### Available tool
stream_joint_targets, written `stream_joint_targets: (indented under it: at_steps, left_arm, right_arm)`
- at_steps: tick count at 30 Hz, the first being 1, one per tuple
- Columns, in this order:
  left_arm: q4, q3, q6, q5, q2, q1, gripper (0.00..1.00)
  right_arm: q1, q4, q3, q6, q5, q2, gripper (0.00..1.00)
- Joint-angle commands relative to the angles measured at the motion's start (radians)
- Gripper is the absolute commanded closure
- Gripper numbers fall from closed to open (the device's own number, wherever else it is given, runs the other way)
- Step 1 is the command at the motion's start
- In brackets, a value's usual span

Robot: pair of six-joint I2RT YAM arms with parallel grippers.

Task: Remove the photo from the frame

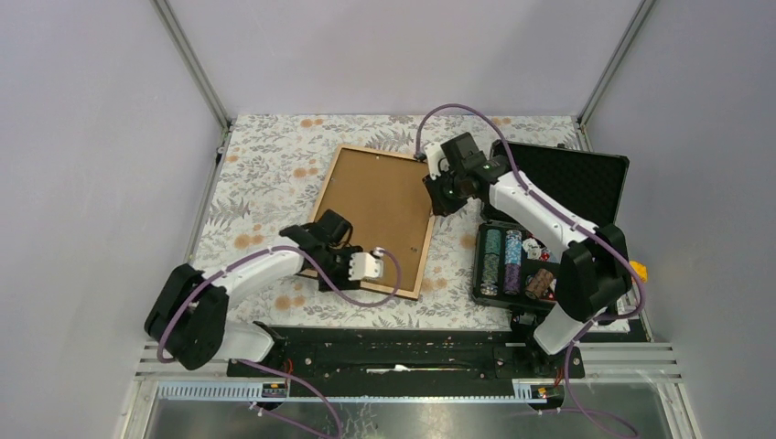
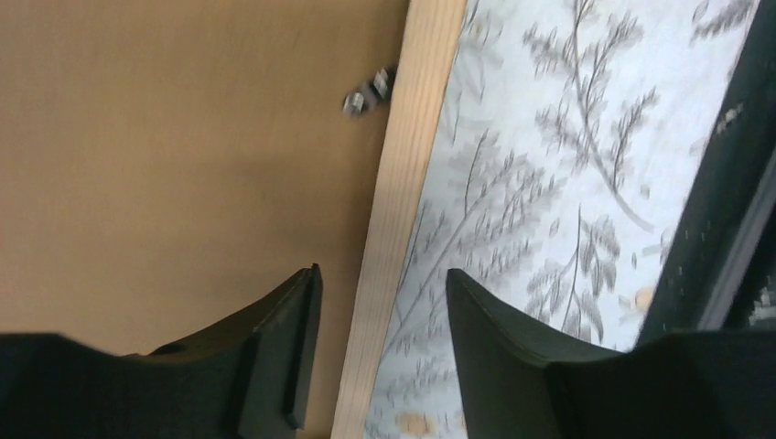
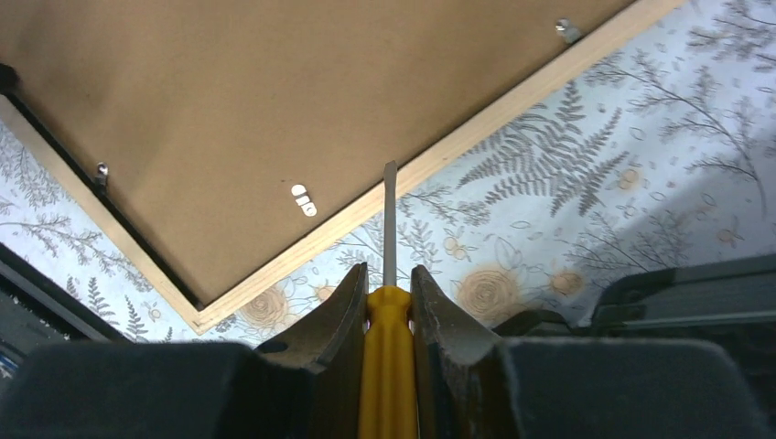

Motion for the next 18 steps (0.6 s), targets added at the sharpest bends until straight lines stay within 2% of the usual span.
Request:
stream_joint_targets:
  at_steps: [1,6,9,13,18]
  left_arm:
    - [-0.159,0.127,0.055,0.092,-0.069,0.071,0.38]
    - [-0.022,0.201,-0.191,0.223,-0.046,0.069,0.32]
    - [0.159,0.176,-0.308,0.222,-0.038,0.058,0.30]
    - [0.241,0.141,-0.315,0.208,-0.006,-0.001,0.25]
    - [0.294,0.121,-0.338,0.125,0.082,-0.136,0.09]
  right_arm:
    - [-0.040,-0.003,0.045,-0.014,-0.013,-0.063,1.00]
    - [-0.041,0.008,0.091,-0.040,0.051,-0.012,1.00]
    - [-0.042,0.011,0.145,-0.055,0.107,0.040,1.00]
    - [-0.041,0.013,0.190,-0.067,0.130,0.090,1.00]
    - [-0.041,0.012,0.229,-0.087,0.155,0.146,1.00]
